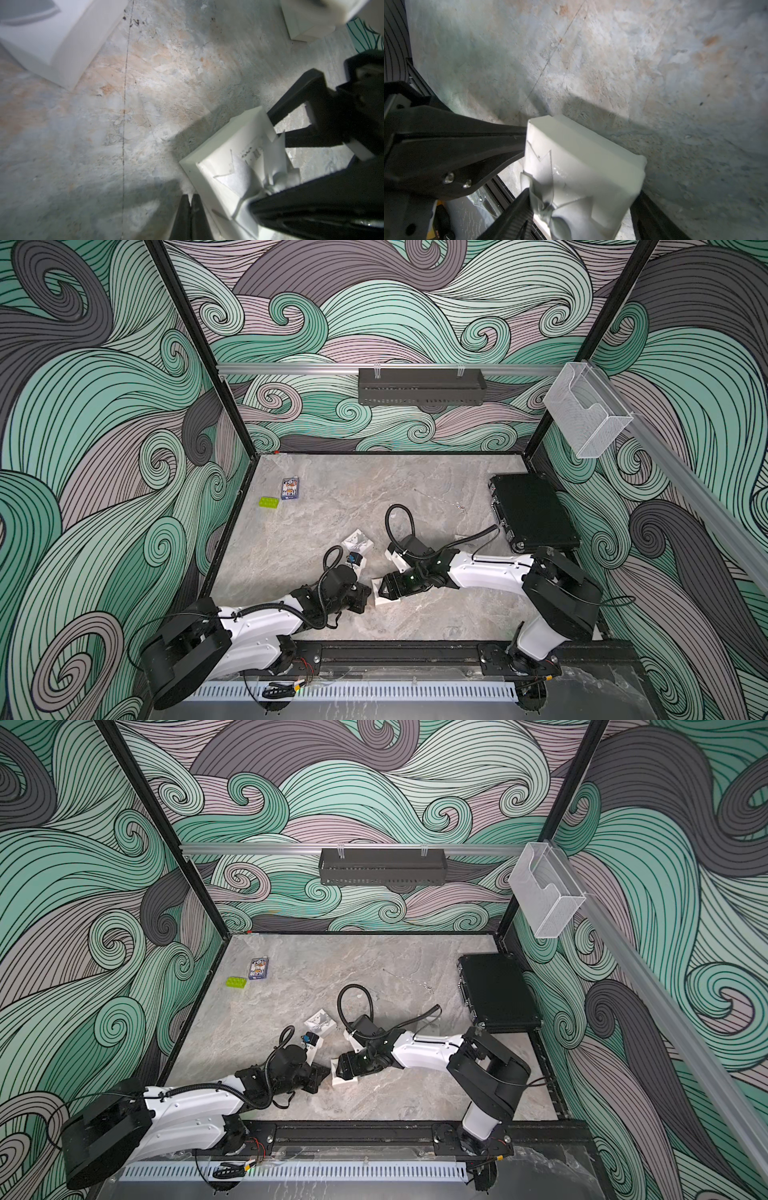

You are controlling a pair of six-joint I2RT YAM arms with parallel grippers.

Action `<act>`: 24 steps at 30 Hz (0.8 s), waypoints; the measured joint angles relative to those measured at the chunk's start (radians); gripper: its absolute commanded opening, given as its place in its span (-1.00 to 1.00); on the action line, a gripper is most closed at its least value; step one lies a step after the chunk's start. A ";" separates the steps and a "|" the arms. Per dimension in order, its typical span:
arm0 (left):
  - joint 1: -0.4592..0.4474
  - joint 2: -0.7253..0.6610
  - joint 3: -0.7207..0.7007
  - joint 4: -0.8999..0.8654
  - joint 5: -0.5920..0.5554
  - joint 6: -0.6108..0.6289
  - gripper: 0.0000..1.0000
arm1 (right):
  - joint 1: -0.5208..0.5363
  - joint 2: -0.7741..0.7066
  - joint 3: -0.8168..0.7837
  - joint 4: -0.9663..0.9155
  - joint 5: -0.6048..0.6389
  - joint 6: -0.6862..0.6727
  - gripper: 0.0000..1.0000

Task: Take the necklace out of the lift-off lid jewelry box
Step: Adjust the jewelry box at the center of the board, then move the jewelry box to the center of the board.

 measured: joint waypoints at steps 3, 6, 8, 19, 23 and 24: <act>0.000 -0.009 0.001 -0.036 -0.027 -0.007 -1.00 | 0.004 0.003 0.006 -0.008 0.010 -0.004 0.47; 0.000 -0.048 0.001 -0.090 -0.060 -0.010 -1.00 | 0.006 0.003 0.011 -0.019 0.023 -0.013 0.49; 0.000 -0.082 0.003 -0.127 -0.079 -0.010 -1.00 | 0.013 0.001 0.026 -0.044 0.042 -0.026 0.58; 0.018 -0.245 0.010 -0.288 -0.172 -0.019 -1.00 | 0.126 -0.041 0.186 -0.334 0.268 -0.109 0.96; 0.042 -0.326 0.010 -0.324 -0.196 -0.030 -0.98 | 0.177 -0.019 0.227 -0.363 0.324 -0.109 0.98; 0.046 -0.342 0.010 -0.333 -0.199 -0.032 -0.91 | 0.185 -0.008 0.234 -0.369 0.333 -0.109 0.98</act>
